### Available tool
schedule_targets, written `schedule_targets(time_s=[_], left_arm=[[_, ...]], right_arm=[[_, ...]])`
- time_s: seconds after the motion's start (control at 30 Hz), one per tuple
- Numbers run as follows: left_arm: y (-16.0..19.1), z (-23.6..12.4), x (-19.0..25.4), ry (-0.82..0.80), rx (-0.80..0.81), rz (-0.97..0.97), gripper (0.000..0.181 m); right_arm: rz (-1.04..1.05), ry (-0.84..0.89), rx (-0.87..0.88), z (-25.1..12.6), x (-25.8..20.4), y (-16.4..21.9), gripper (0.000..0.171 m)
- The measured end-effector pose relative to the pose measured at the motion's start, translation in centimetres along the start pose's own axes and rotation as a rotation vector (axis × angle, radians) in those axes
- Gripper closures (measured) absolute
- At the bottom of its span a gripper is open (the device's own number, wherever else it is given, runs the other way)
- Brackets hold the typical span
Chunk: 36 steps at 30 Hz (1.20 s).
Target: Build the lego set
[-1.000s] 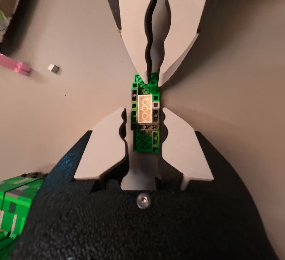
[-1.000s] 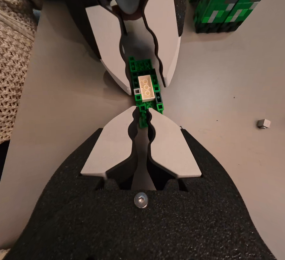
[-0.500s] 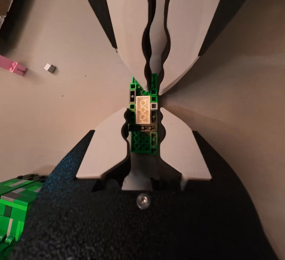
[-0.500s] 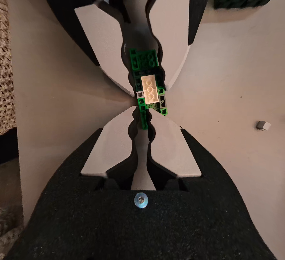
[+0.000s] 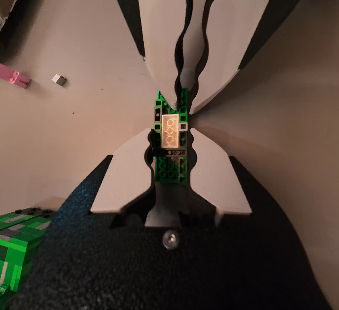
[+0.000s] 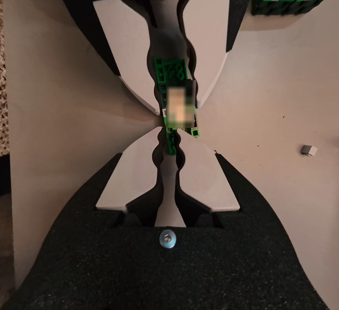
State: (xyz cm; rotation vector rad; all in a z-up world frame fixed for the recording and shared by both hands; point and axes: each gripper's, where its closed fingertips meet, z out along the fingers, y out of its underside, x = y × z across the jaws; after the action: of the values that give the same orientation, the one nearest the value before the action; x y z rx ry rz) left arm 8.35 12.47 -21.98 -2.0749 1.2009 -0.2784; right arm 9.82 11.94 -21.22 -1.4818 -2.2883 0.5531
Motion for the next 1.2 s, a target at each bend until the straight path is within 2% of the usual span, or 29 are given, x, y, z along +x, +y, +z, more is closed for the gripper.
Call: schedule_targets(time_s=[0.23, 0.33, 0.47, 0.57, 0.67, 0.8, 0.9, 1.2], left_arm=[[0.0, 0.0, 0.0, -0.001, 0.012, 0.004, 0.147], [-0.1, -0.1, -0.1, -0.014, 0.016, 0.015, 0.147], [-0.5, -0.8, -0.6, -0.004, 0.045, -0.031, 0.147], [-1.5, -2.2, -0.3, 0.064, 0.108, -0.098, 0.147], [-1.7, -3.5, -0.1, 0.079, 0.123, -0.101, 0.147], [-1.8, -5.1, 0.5, 0.103, 0.137, -0.104, 0.148], [-1.4, -6.0, 0.3, 0.086, 0.138, -0.107, 0.147], [0.3, -9.3, -0.2, 0.016, 0.156, -0.093, 0.146]], right_arm=[[-0.016, 0.104, 0.164, -1.4, 0.0, -0.1, 0.145], [-0.07, 0.239, 0.239, -2.2, 0.3, 0.3, 0.144], [-0.154, 0.411, 0.394, -3.5, 0.2, -0.6, 0.127], [-0.306, 0.594, 0.355, -3.9, 0.4, -0.8, 0.126], [-0.506, 0.768, 0.247, -4.0, 0.6, -1.4, 0.136], [-0.68, 0.877, 0.179, -3.7, 0.4, -2.8, 0.143], [-0.775, 0.958, 0.131, -3.5, 0.6, -3.8, 0.163], [-0.863, 1.118, 0.145, -2.7, 0.4, -7.3, 0.165]])
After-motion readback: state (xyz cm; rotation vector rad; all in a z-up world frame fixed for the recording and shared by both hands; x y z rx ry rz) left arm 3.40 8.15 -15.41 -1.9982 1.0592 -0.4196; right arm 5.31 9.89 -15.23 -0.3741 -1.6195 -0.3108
